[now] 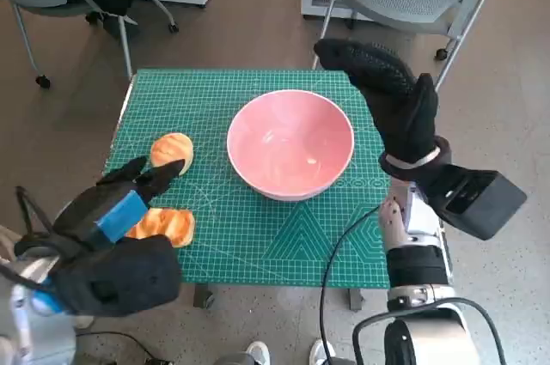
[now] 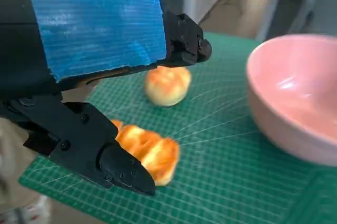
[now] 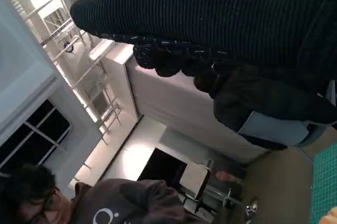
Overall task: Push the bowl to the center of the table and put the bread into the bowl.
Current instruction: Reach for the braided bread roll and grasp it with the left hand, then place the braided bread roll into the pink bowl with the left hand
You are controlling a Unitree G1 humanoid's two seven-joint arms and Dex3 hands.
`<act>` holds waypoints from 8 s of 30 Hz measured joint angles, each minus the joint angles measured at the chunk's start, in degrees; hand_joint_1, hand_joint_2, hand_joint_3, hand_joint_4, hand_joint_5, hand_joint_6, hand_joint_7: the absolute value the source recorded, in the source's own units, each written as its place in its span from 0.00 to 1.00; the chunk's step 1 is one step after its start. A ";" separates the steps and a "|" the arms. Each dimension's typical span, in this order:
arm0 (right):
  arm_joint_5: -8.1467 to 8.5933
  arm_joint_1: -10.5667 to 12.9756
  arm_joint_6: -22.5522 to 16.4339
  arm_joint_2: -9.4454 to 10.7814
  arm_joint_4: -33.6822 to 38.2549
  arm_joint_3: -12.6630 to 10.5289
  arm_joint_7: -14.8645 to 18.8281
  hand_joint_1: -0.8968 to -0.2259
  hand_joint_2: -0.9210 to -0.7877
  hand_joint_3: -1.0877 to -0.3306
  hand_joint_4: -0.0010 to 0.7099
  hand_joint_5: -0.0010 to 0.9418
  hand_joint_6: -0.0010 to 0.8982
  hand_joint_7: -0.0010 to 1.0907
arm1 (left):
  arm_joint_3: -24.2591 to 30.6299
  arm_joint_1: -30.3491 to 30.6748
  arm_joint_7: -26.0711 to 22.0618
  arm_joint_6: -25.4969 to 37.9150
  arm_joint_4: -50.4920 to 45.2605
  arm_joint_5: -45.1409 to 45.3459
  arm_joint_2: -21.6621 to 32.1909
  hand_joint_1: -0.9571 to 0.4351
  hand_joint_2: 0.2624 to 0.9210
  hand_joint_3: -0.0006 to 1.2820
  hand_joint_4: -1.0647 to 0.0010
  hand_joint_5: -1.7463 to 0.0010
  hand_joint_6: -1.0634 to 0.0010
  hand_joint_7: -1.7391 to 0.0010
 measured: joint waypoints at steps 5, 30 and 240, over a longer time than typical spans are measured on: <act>0.00 0.00 0.10 -0.01 -0.14 -0.03 0.00 0.31 0.00 0.37 0.09 0.00 0.00 0.25 | -1.33 -0.45 -0.10 0.22 1.41 1.79 -0.51 0.58 0.62 0.01 0.88 1.00 0.73 0.99; 0.07 0.00 0.73 -0.20 -0.26 -0.30 0.55 0.30 0.00 0.35 0.09 0.00 0.00 0.25 | -3.54 -1.39 -2.69 0.97 7.08 6.37 -2.66 0.54 0.64 0.00 0.88 1.00 0.71 1.00; 2.76 0.40 3.20 -3.25 -2.80 -1.94 4.15 0.29 0.00 0.37 0.03 0.00 0.00 0.19 | -5.53 -44.26 16.31 -43.54 67.34 7.49 -37.42 0.58 0.83 0.04 0.87 0.96 0.80 0.87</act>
